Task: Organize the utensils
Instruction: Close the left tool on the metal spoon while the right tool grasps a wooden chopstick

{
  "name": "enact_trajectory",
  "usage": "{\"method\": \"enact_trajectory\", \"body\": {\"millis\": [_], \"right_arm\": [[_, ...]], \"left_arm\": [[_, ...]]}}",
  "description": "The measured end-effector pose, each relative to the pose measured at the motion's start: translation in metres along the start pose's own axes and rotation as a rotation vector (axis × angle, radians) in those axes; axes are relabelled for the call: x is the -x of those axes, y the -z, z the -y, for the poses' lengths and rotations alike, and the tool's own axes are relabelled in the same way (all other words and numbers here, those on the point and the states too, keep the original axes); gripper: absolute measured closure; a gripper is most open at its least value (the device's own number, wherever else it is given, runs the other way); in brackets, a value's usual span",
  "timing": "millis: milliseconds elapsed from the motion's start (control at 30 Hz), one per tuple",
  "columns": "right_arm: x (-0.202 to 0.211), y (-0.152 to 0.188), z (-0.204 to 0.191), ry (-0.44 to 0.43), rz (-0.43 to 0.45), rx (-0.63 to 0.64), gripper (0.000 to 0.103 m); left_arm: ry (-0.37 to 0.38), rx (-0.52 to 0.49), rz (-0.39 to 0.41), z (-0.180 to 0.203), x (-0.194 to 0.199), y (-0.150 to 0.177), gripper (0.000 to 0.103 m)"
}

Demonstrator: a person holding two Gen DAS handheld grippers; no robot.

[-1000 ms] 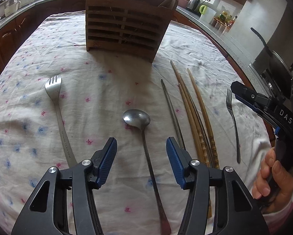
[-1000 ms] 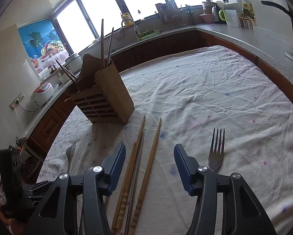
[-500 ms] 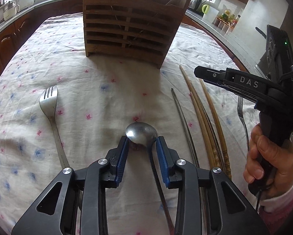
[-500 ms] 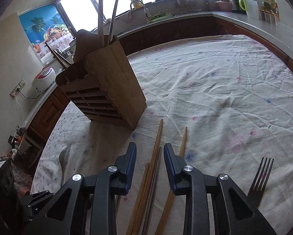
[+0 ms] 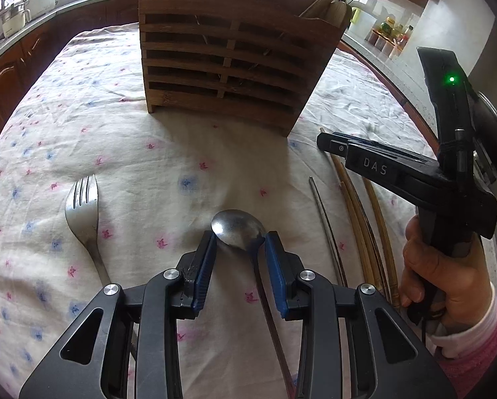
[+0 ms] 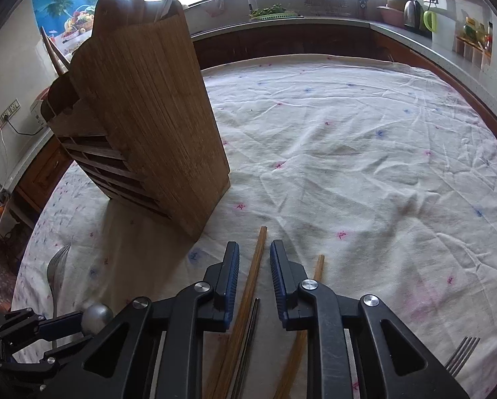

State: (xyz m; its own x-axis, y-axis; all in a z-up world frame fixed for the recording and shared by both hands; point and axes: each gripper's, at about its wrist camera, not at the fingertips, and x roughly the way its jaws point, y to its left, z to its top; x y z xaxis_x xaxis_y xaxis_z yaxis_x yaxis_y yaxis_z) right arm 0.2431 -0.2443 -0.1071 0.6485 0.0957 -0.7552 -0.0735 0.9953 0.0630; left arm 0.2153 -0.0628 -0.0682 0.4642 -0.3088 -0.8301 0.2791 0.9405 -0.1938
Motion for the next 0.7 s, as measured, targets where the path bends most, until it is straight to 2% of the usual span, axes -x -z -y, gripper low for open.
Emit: {"method": "enact_trajectory", "body": {"millis": [67, 133, 167, 200, 267, 433, 700], "right_arm": [[0.0, 0.0, -0.001, 0.018, 0.0, 0.016, 0.09], [0.001, 0.0, 0.005, -0.008, -0.003, -0.011, 0.094], [0.001, -0.001, 0.008, -0.033, -0.005, -0.04, 0.095], [0.002, -0.001, 0.014, -0.063, -0.01, -0.075, 0.095], [0.006, 0.0, 0.019, -0.123, -0.009, -0.138, 0.096], [0.05, 0.005, 0.028, -0.208, 0.059, -0.2, 0.097], [0.117, 0.014, 0.027, -0.262, 0.174, -0.215, 0.098]], "left_arm": [[-0.014, -0.015, 0.005, 0.004, -0.001, 0.0, 0.074], [-0.018, -0.02, 0.007, 0.004, -0.001, -0.001, 0.082], [-0.005, -0.012, 0.0, 0.001, -0.002, -0.002, 0.093], [0.012, 0.004, -0.009, -0.001, -0.002, -0.002, 0.099], [0.047, 0.04, -0.012, -0.007, -0.001, -0.003, 0.1], [0.089, 0.081, 0.013, -0.016, 0.014, 0.0, 0.101], [0.138, 0.097, 0.095, -0.02, 0.058, 0.002, 0.101]]}}
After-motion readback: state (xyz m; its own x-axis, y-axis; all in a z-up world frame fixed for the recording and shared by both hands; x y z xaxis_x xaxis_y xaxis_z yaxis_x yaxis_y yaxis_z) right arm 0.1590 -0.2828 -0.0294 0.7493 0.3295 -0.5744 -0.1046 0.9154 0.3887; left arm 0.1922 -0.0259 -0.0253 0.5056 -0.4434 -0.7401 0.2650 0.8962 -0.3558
